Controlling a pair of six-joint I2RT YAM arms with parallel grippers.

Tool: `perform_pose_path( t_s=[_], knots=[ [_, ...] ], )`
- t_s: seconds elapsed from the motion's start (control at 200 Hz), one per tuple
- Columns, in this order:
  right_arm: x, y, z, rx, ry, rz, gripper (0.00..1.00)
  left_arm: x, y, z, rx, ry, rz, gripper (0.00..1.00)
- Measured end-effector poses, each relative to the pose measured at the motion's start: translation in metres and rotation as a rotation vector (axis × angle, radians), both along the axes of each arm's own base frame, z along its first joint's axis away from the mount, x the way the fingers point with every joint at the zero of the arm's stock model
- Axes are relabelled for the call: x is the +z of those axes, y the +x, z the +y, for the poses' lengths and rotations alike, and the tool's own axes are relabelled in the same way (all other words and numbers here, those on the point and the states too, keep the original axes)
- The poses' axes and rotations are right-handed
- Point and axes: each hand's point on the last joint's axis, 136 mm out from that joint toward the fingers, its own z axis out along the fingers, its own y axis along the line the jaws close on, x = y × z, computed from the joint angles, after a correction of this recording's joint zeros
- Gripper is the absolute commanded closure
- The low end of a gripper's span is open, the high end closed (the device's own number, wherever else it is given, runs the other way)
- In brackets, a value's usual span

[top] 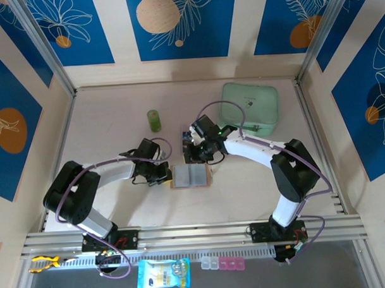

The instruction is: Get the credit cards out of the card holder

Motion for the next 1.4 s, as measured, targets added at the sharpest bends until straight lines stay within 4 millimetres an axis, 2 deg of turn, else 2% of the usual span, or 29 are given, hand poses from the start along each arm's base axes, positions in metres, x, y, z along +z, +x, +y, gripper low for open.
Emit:
perform_pose_path(
  t_s=[0.18, 0.575, 0.93, 1.401],
  knots=[
    [-0.026, -0.017, 0.003, -0.033, 0.005, 0.1, 0.76, -0.001, 0.002, -0.002, -0.002, -0.014, -0.015, 0.94],
    [-0.045, -0.02, 0.012, -0.044, 0.024, 0.177, 0.71, -0.001, 0.004, -0.004, -0.002, -0.022, -0.029, 0.95],
    [-0.056, -0.022, 0.013, -0.04, 0.01, 0.211, 0.71, -0.001, 0.003, -0.004, -0.002, -0.026, -0.03, 0.95],
    [-0.06, -0.023, 0.004, -0.059, -0.026, 0.225, 0.71, -0.001, 0.003, -0.003, -0.001, -0.026, -0.035, 0.95]
  ],
)
